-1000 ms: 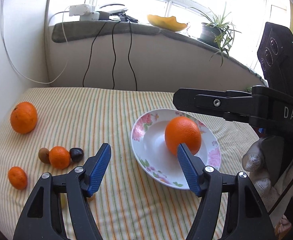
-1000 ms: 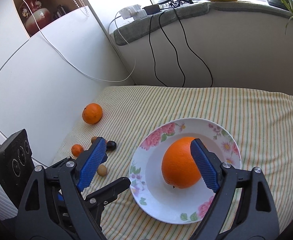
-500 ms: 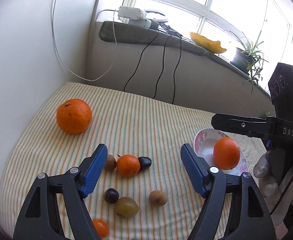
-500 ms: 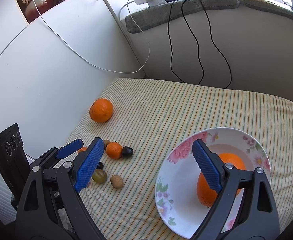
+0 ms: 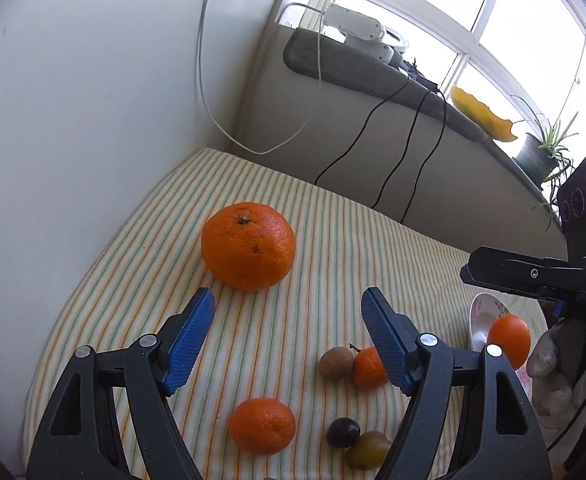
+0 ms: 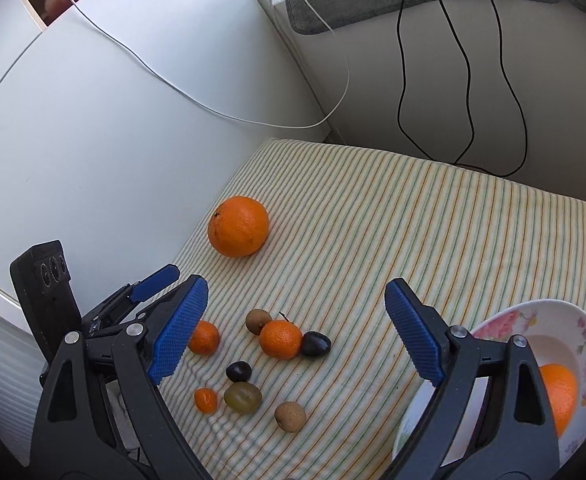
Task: Organize fruits
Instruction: 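Move the right tool back toward the second large orange, then close the right gripper around the second large orange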
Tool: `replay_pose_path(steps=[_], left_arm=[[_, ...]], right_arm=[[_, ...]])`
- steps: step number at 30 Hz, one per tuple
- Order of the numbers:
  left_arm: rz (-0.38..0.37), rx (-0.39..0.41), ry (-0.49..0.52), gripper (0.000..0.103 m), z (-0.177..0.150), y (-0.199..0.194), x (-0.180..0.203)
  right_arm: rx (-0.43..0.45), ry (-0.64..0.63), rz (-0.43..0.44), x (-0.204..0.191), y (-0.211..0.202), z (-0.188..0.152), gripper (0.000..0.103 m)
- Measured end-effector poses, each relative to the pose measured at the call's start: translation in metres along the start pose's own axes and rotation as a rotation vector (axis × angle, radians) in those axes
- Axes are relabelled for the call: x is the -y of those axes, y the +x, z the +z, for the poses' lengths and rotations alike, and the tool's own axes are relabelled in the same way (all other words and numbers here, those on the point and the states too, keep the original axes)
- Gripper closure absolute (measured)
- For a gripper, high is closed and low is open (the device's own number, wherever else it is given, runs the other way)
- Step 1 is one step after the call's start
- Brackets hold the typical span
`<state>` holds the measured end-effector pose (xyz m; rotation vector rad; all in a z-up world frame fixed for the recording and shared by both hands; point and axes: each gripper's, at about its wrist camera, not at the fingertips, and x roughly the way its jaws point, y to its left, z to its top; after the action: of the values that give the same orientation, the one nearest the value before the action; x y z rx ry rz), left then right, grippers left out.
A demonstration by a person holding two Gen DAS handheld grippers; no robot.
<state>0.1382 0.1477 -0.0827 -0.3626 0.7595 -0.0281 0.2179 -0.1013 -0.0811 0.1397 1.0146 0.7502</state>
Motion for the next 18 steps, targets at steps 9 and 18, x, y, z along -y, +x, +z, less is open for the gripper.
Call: replay_pose_path(steps=[9,18], left_arm=[[0.005,-0.044,-0.025,0.027,0.009,0.029,-0.021],[-0.046,-0.079,-0.046,0.027,0.019,0.044,-0.028]], right_arm=[[-0.078,0.044,0.071,-0.012,0.061,0.026,0.011],[-0.143,0.058,0.093,-0.024,0.115,0.042,0.011]])
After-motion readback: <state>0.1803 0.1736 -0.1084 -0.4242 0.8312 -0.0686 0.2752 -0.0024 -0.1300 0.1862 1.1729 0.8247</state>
